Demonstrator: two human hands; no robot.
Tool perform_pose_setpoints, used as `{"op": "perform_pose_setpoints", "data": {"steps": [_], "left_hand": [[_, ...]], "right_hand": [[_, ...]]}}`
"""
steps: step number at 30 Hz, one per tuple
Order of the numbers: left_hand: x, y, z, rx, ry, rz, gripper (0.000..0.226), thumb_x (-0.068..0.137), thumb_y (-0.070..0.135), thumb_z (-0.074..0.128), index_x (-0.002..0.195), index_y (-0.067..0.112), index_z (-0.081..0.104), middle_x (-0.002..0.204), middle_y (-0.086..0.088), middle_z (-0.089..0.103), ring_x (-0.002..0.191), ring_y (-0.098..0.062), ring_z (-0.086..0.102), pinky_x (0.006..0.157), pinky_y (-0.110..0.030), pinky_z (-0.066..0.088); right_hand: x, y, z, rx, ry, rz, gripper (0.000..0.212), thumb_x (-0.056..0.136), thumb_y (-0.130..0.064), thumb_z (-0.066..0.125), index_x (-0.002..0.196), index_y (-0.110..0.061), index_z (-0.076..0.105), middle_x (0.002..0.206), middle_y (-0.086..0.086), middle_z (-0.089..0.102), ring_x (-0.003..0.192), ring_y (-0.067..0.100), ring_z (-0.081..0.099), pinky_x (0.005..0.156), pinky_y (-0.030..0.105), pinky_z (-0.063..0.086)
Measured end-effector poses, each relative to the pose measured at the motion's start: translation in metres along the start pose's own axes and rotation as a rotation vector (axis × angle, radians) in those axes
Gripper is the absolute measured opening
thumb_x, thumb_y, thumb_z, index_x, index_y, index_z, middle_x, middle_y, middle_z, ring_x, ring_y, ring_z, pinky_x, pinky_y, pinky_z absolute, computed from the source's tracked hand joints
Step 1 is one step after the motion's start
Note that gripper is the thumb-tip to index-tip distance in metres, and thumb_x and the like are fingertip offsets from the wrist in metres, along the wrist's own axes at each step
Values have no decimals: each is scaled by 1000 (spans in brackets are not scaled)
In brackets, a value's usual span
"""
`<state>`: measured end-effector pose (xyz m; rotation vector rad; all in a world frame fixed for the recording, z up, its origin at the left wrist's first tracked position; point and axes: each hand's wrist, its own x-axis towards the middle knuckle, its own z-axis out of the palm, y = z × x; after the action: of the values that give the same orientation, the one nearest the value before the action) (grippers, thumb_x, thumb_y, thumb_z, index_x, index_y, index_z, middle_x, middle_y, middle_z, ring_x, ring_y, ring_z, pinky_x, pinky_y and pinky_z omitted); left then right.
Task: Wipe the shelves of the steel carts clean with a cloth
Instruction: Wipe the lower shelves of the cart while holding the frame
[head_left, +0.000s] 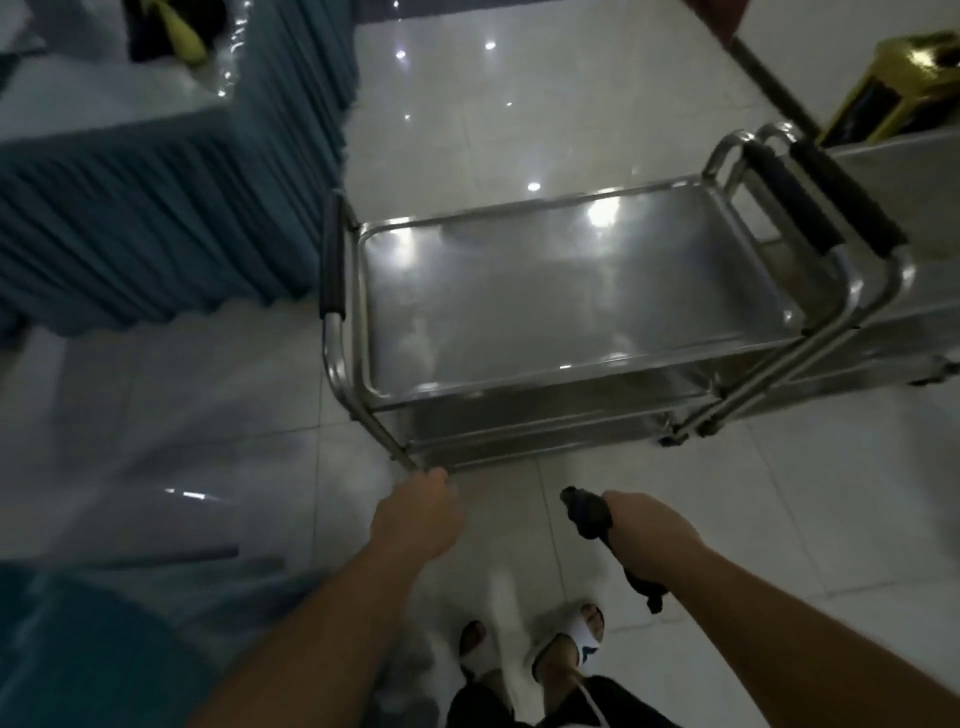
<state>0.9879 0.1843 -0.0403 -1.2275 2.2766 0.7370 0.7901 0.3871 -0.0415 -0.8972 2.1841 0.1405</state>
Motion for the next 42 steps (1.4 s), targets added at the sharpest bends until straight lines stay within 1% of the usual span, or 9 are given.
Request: {"op": "perform_pose_setpoints", "data": {"steps": [6,14,19,23,27,33,36,39,42], "left_hand": [[-14,-52,25,-49,-13,-141,43,103,36,50,143,20,55,139,-5,60,117,-25,62,90,-34,49],[13,-68,57,-280,-11,-338,57,101,45,51,155,27,46,152,-2,53,125,-24,58,92,-33,45],[74,-79,81,-481,-13,-418,53,97,44,55,147,29,51,140,-1,60,97,-18,63,74,-29,46],[142,-105,91,-578,89,-424,50,98,42,60,145,26,53,137,-5,61,108,-24,61,94,-37,52],[207,-136,106,-606,184,-416,56,97,44,63,147,23,51,126,-3,63,102,-24,63,92,-38,54],[291,-178,140,-723,365,-457,80,95,54,72,158,18,40,147,-7,57,116,-25,60,93,-37,50],[322,-189,162,-806,592,-372,65,92,41,79,146,19,53,140,0,61,120,-22,63,95,-39,57],[343,-191,182,-856,802,-219,28,91,36,79,112,41,61,106,16,67,95,0,66,78,-23,56],[356,-185,182,-1034,918,-65,28,86,43,74,90,64,55,88,24,67,78,7,66,59,-13,54]], "right_hand": [[18,-48,15,-21,13,-148,12,102,-18,52,106,-25,60,93,0,65,78,19,60,68,31,45],[78,-73,27,-49,-56,-263,14,103,-19,53,113,-24,61,95,1,67,85,20,65,83,39,59],[137,-80,36,-13,-56,-303,21,105,-18,51,123,-21,61,97,1,63,87,19,60,76,31,47],[192,-99,51,84,30,-310,28,105,-22,52,132,-20,58,117,10,70,103,29,65,83,37,52],[259,-122,75,123,74,-320,20,105,-22,53,124,-15,58,98,8,67,85,29,65,72,38,54],[356,-135,103,170,294,-481,24,108,-29,41,93,-17,55,79,4,63,69,24,62,60,36,45],[393,-144,110,195,431,-531,14,105,-30,41,95,-26,49,72,-10,52,63,13,55,55,30,39],[420,-158,117,301,552,-568,10,100,-31,45,99,-32,56,76,-10,58,65,8,55,55,29,42],[437,-174,131,334,630,-636,19,100,-31,50,114,-30,62,88,-5,65,72,10,58,61,30,47]]}}
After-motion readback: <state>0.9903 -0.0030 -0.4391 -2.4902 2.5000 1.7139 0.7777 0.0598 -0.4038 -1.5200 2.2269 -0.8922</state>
